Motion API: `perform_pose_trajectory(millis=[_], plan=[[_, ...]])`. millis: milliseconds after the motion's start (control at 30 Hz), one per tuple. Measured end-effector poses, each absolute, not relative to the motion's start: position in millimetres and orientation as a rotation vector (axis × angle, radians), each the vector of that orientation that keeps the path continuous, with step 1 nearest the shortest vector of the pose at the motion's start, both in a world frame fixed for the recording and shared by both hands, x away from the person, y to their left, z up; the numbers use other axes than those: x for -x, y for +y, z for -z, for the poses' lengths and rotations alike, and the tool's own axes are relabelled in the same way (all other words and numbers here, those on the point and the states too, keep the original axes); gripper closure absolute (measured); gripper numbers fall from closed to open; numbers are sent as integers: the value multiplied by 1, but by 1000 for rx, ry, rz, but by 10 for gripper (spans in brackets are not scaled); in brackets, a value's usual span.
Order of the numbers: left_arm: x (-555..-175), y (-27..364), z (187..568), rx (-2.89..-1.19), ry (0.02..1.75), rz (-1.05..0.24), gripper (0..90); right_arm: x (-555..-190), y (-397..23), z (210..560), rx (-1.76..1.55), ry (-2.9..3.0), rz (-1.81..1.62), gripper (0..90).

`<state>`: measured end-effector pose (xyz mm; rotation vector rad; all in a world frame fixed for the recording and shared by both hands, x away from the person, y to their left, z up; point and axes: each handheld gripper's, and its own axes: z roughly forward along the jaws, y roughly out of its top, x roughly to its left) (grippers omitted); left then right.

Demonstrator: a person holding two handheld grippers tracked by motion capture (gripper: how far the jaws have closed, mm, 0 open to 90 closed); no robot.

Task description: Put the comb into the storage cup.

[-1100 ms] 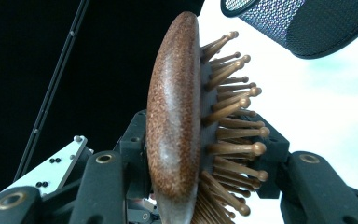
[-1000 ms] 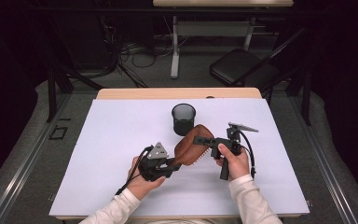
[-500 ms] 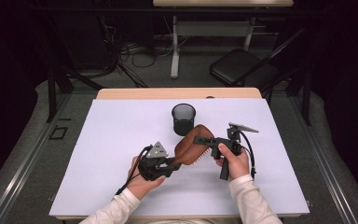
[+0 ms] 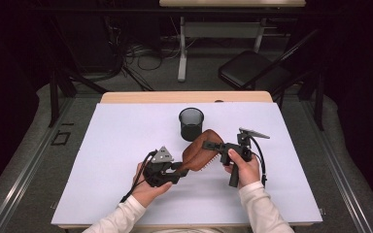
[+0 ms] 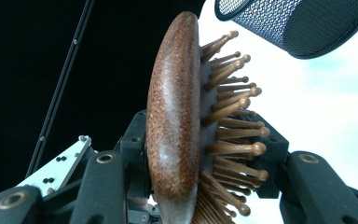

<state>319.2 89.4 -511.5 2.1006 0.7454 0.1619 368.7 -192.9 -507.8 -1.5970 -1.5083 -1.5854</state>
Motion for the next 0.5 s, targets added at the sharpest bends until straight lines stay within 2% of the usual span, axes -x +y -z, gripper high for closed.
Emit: perform_pose_trajectory(millis=[500], plan=[[-325, 91, 514, -2077, 767, -158, 403, -372, -200, 510, 1605, -1502, 1601, 505]])
